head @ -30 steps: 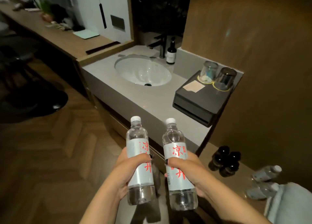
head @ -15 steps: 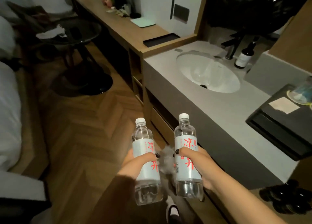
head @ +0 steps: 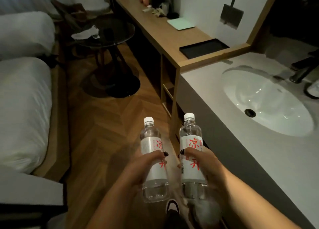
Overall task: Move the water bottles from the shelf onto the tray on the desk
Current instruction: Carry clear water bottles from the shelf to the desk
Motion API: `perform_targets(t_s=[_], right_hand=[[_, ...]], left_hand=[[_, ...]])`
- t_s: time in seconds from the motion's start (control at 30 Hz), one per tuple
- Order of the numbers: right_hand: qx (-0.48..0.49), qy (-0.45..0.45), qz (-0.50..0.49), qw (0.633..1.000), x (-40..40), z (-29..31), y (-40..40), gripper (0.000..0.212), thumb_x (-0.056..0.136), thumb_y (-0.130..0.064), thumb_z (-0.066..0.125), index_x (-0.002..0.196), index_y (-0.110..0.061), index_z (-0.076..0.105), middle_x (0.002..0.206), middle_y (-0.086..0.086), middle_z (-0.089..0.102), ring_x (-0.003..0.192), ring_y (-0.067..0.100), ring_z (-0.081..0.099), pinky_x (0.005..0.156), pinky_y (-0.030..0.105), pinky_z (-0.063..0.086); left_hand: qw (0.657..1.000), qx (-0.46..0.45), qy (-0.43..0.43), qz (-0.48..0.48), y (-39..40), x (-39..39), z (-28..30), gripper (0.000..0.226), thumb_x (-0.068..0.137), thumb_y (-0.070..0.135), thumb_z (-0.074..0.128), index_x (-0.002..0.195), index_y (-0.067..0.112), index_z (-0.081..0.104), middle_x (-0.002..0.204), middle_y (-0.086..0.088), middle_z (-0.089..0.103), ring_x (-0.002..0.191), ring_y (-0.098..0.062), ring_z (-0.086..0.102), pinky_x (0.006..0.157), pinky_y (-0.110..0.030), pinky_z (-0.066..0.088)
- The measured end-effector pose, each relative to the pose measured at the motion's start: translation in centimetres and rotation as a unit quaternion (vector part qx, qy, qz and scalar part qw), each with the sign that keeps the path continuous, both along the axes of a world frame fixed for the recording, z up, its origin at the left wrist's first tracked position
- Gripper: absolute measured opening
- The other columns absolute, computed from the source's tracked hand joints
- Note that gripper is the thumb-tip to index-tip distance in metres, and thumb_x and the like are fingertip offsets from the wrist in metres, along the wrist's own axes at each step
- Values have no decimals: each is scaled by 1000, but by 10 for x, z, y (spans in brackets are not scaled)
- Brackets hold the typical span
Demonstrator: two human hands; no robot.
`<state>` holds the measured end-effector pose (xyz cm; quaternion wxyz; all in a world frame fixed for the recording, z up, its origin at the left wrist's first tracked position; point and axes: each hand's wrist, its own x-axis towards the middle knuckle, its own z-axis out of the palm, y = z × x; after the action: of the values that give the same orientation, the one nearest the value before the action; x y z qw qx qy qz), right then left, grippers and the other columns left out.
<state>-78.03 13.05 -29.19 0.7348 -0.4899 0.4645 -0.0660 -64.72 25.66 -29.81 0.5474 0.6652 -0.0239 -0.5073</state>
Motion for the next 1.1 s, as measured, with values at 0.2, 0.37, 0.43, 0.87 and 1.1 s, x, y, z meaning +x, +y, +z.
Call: perform_targets(t_s=[0.2,0.37,0.43,0.87,1.1], right_hand=[[-36,-22,76,996,71,16,-58,10,82,-5,61,88,-10,55,75,14,62,60,21,63,56,31,55],[-14,-19,91,996,130,26,-92,14,85,-13,61,96,-13,53,83,16,63,66,24,63,59,33,56],[6,-22,80,997,157,28,-104,15,84,-13,62,97,-14,53,83,16,64,67,25,64,62,35,57],[8,-5,-4,1000,337,14,-157,27,80,-21,67,102,-22,51,95,16,66,84,32,68,70,39,57],[8,-28,-27,999,393,19,-208,27,79,-15,66,102,-16,54,90,16,66,80,32,67,75,42,57]], left_hand=[[999,-9,-13,30,-57,67,11,53,65,9,76,113,9,54,92,-23,67,70,-29,67,56,-34,54],[999,-16,-21,45,-90,131,13,45,73,6,73,113,11,53,92,-20,66,73,-29,67,56,-34,55],[999,-25,-12,45,-103,158,13,47,73,6,72,115,11,51,94,-20,66,75,-30,67,55,-34,55],[1000,-5,-6,-11,-181,339,13,50,71,10,72,116,10,51,99,-22,65,77,-31,68,57,-34,55],[999,5,40,-3,-247,405,24,27,77,9,69,101,2,57,87,-22,66,68,-29,65,64,-37,57]])
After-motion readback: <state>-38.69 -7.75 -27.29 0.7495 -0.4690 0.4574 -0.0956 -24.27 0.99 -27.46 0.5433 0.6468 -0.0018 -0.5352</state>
